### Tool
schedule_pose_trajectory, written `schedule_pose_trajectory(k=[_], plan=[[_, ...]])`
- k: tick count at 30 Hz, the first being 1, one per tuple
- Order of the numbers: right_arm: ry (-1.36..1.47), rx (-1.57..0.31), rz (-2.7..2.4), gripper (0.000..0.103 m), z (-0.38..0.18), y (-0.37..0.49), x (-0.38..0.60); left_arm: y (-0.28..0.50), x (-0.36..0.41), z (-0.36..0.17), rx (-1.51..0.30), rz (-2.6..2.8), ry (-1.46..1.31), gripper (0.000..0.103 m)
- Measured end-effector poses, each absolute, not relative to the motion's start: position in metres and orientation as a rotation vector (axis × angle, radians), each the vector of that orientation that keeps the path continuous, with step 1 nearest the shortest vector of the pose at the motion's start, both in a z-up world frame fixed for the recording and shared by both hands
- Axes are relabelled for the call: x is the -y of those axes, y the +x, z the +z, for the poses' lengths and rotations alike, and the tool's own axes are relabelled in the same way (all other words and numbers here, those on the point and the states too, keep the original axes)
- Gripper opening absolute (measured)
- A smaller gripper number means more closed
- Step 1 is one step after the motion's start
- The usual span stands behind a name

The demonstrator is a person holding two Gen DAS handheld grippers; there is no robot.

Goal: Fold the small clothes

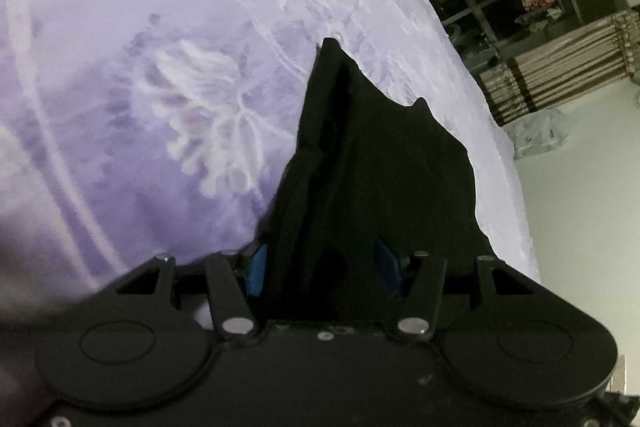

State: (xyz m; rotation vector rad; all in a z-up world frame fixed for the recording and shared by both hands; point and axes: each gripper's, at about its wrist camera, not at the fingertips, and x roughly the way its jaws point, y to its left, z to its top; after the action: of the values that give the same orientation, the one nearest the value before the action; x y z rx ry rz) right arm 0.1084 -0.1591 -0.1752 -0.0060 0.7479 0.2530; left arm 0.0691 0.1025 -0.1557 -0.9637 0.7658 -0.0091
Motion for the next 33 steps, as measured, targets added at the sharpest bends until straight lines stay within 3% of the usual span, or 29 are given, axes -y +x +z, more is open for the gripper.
schedule_pose_trajectory(k=[7, 10, 11, 19, 25, 33], plan=[[-0.016, -0.746, 0.25, 0.022, -0.178, 0.108, 0.157, 0.066, -0.097, -0.154, -0.754, 0.013, -0.931, 0.045], [-0.016, -0.746, 0.253, 0.022, -0.177, 0.109, 0.158, 0.069, -0.092, -0.147, -0.788, 0.082, -0.865, 0.014], [-0.017, -0.748, 0.255, 0.022, -0.176, 0.108, 0.158, 0.069, -0.092, -0.147, -0.79, 0.09, -0.86, 0.011], [-0.049, -0.624, 0.087, 0.027, -0.147, 0.084, 0.199, 0.07, -0.096, -0.139, -0.764, 0.075, -0.892, 0.008], [0.017, -0.684, -0.028, 0.031, -0.161, 0.084, 0.241, 0.076, -0.082, -0.117, -0.713, 0.01, -0.854, 0.006], [0.093, -0.659, -0.004, 0.031, -0.163, 0.079, 0.251, 0.122, -0.01, -0.06, -0.646, -0.257, -0.724, 0.005]])
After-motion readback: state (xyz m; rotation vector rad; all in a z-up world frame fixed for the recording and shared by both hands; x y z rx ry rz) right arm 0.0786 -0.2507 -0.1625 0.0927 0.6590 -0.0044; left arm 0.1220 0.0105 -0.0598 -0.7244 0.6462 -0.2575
